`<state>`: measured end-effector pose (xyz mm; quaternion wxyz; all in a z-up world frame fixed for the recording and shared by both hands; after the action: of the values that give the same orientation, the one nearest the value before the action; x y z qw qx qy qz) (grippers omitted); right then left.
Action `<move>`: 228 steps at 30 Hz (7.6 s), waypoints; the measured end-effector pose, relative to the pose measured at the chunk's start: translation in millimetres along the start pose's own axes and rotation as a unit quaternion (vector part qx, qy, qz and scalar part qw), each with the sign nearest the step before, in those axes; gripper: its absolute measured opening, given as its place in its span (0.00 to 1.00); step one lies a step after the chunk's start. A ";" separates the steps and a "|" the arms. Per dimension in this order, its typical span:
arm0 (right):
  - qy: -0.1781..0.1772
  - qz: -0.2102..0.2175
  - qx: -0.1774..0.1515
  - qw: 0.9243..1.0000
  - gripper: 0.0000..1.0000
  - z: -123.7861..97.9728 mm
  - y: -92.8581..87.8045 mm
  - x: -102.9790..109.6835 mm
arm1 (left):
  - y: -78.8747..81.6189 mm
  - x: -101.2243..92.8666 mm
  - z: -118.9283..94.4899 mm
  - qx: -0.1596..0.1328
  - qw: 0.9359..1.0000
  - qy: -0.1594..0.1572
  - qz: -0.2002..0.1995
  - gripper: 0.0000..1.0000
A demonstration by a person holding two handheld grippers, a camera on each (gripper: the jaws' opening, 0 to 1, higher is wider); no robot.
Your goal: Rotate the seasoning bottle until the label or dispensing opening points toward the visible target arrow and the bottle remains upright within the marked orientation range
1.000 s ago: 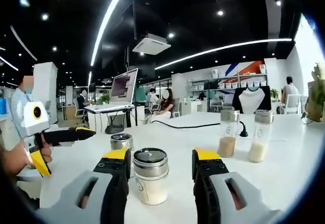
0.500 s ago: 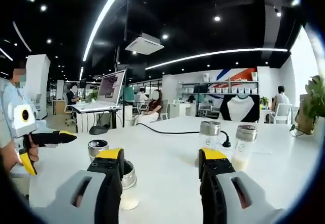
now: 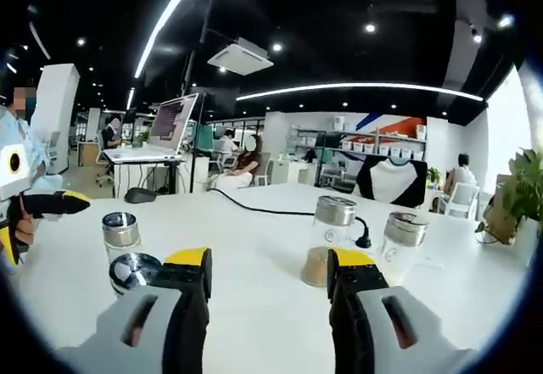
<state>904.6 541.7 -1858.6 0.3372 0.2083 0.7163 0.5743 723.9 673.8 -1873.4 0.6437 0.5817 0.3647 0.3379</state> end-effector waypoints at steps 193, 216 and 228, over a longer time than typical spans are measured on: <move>-0.038 0.036 -0.037 0.998 0.39 -124.3 3.3 37.7 | -13.8 -60.4 21.4 0.024 0.997 -0.066 -0.011 0.96; 0.022 0.022 -0.079 0.996 0.39 -152.4 26.8 101.7 | -25.9 -95.1 27.9 0.049 0.992 -0.114 -0.009 0.89; 0.053 0.021 -0.084 0.995 0.39 -159.8 31.1 124.8 | -38.0 -113.0 29.8 0.070 0.987 -0.139 0.031 0.86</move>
<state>700.8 526.2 -1841.0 0.3031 0.1637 0.6779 0.6495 692.9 558.1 -1900.9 0.6350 0.6776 0.2761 0.2477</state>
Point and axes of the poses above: the point that each gripper's makers call its tool centre point, and the gripper's own axes: z roughly forward along the fingers, x roughly to its left, y roughly out of its top, the point moved 2 cm from there along -z, roughly backward along the fingers, and after that the axes turned 6 degrees about -z, right-handed, at the moved point
